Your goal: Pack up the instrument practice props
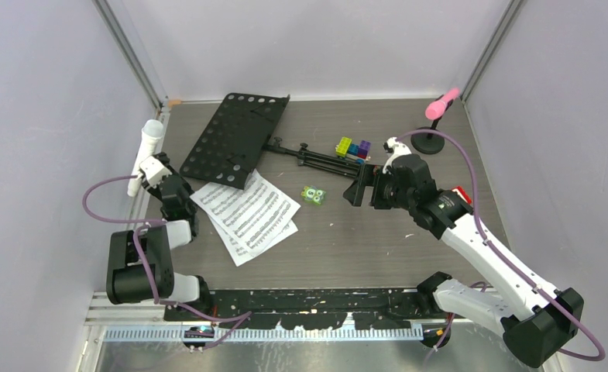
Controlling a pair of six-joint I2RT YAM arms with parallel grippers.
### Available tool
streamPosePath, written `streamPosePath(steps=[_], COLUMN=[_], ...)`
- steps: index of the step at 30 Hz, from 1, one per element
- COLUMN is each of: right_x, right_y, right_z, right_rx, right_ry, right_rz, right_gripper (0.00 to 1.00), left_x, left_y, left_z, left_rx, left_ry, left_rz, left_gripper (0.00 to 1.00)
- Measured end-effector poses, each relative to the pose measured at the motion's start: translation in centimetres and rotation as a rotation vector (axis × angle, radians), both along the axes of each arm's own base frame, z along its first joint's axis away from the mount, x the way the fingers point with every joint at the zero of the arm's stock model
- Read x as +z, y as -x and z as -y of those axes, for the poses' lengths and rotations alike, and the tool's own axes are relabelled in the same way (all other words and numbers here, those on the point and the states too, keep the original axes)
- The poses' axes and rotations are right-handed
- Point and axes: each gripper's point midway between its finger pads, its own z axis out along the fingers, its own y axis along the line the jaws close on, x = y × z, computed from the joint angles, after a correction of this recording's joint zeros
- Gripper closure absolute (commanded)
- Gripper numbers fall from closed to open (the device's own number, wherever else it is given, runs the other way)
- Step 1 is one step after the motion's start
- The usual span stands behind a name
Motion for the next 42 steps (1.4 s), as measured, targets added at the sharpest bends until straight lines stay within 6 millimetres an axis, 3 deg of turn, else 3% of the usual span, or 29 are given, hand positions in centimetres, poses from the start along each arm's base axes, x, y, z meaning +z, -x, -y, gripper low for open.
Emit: streamPosePath(steps=[3, 7, 16, 21, 25, 30, 33, 38, 42], right_x=[-0.1, 0.3, 0.9, 0.9, 0.9, 0.9, 1.0, 2.2, 3.2], right_y=[0.1, 0.1, 0.0, 0.0, 0.0, 0.1, 0.2, 0.6, 1.0], right_z=[0.1, 0.1, 0.0, 0.0, 0.0, -0.2, -0.2, 0.1, 0.5], right_rx=[0.0, 0.001, 0.002, 0.002, 0.002, 0.007, 0.01, 0.009, 0.004], right_ry=[0.004, 0.003, -0.003, -0.002, -0.004, -0.011, -0.015, -0.035, -0.05], right_rz=[-0.007, -0.003, 0.01, 0.01, 0.01, 0.006, 0.008, 0.043, 0.078], right_gripper=[0.0, 0.0, 0.0, 0.0, 0.0, 0.0, 0.0, 0.0, 0.0], left_x=[0.2, 0.1, 0.4, 1.0, 3.6, 8.4, 9.7, 10.3, 10.5], left_y=[-0.2, -0.2, -0.2, 1.0, 2.7, 4.8, 5.5, 6.5, 5.2], left_z=[0.1, 0.1, 0.2, 0.5, 0.5, 0.1, 0.2, 2.0, 6.0], left_rx=[-0.012, -0.019, -0.031, -0.045, -0.038, 0.001, 0.003, -0.099, -0.315], left_ry=[0.001, -0.012, -0.014, -0.026, -0.055, -0.098, -0.107, -0.092, -0.057], left_rz=[0.011, 0.004, 0.026, 0.015, 0.016, 0.064, 0.054, 0.052, 0.067], left_gripper=[0.66, 0.86, 0.92, 0.98, 1.0, 1.0, 1.0, 1.0, 1.0])
